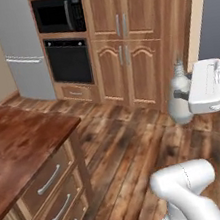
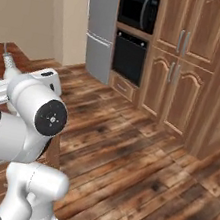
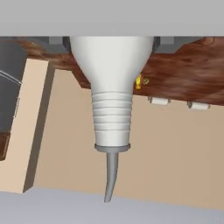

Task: Move the condiment bottle and oil and vinegar bottle from the cabinet to the dining counter.

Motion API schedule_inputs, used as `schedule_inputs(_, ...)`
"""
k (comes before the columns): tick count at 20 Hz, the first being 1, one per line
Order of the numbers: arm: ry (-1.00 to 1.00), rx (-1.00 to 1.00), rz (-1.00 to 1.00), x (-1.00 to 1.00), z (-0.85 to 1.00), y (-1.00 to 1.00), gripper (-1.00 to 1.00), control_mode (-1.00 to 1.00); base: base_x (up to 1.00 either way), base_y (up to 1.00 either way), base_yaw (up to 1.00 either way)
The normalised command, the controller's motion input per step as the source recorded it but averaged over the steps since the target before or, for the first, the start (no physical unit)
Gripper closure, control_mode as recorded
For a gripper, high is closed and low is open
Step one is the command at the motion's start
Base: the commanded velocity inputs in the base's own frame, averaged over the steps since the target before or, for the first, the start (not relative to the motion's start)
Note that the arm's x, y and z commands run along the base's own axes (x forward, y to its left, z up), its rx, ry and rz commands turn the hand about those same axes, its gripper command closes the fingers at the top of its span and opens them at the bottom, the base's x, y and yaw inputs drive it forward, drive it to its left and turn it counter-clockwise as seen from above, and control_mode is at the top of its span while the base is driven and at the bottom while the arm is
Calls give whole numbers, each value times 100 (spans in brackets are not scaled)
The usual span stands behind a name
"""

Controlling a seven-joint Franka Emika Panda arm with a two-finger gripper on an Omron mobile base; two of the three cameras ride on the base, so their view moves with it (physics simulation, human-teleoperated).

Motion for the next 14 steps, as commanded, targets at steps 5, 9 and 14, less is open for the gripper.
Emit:
schedule_inputs(5, 0, 0, 0, 0, 0, 0, 100, 100, 54, -4, 37)
schedule_inputs(9, 0, 0, 0, 0, 0, 0, 100, 100, 41, -24, 38)
schedule_inputs(14, 0, 0, 0, 0, 0, 0, 100, 100, 37, -52, 38)
